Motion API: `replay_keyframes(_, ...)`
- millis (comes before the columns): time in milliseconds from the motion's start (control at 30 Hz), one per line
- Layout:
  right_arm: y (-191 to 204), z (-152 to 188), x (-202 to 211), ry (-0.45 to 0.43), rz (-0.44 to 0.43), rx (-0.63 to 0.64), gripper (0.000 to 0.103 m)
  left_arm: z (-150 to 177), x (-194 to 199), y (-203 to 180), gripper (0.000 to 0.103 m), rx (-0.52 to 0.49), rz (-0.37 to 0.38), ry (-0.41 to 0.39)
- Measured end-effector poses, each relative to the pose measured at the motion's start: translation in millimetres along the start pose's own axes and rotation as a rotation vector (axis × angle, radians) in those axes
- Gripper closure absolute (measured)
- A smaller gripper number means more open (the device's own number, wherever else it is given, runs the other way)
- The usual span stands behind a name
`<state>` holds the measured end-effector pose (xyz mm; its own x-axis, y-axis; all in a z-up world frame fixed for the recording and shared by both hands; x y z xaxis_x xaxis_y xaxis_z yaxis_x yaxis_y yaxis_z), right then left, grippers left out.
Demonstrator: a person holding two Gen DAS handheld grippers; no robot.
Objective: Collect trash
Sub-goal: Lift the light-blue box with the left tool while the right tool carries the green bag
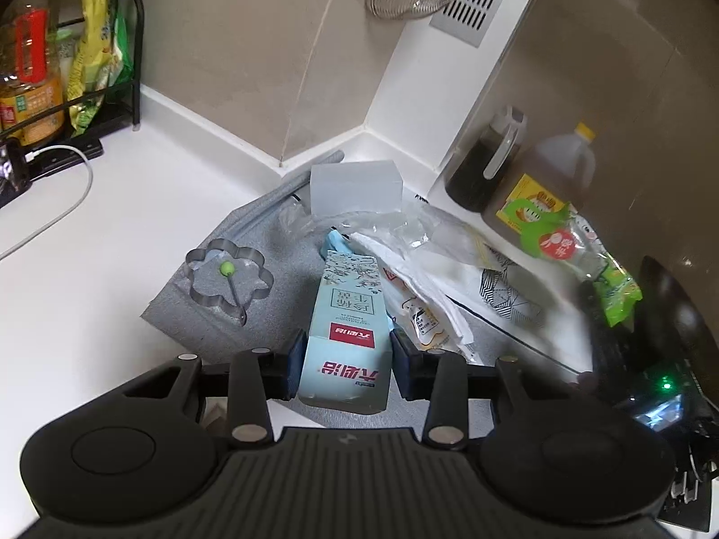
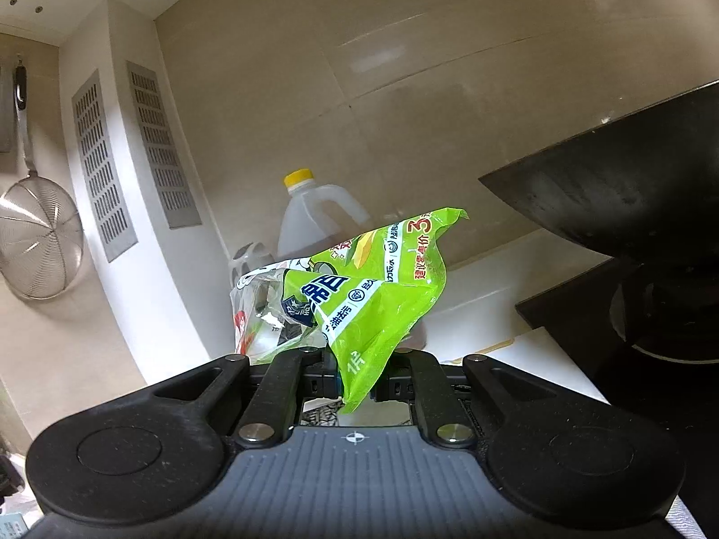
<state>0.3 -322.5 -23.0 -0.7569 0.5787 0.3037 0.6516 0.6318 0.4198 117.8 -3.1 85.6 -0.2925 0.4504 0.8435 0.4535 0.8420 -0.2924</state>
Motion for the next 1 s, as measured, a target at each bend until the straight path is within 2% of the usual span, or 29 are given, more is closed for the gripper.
replay_keyframes(233,1.1,-5.9,24.2,-0.016,-0.055,0.019,0.093,37.4,34.0,13.5,0.059,0.017,0.001,-0.044)
replay_keyframes(367,-2.9,-15.0,72.8,-0.031,-0.116,0.042,0.092,77.3,48.7,27.8,0.059,0.013,-0.015,-0.043)
replay_keyframes(567,-7.9,-16.1,165.9,-0.025,-0.250,0.157,0.092,142.6,68.3,55.9,0.059,0.024,-0.054,-0.033)
replay_keyframes(767,-7.2,4.3,246.8,0.036,-0.381,0.286,0.092,203.6,89.5,75.5,0.059,0.038,-0.069,-0.053)
replay_keyframes(867,-5.4,24.8,274.4,0.104,-0.415,0.337,0.092,231.0,96.4,79.5,0.059,0.039,-0.083,-0.069)
replay_keyframes(1000,-1.8,60.7,294.2,0.227,-0.424,0.413,0.092,264.2,95.4,80.0,0.059,0.045,-0.067,-0.062)
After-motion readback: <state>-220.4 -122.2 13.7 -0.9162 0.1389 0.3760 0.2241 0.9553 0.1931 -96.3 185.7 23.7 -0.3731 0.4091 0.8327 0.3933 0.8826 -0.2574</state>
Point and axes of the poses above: each gripper's, at about its wrist camera, not at the fingertips, and x roughly against the way its jaws point, y to its left, z to its underside, the point moved 4 cm from there along -x, roughly the way its jaws point, and after that the axes turned 15 degrees about y, right-handed, at the moved point
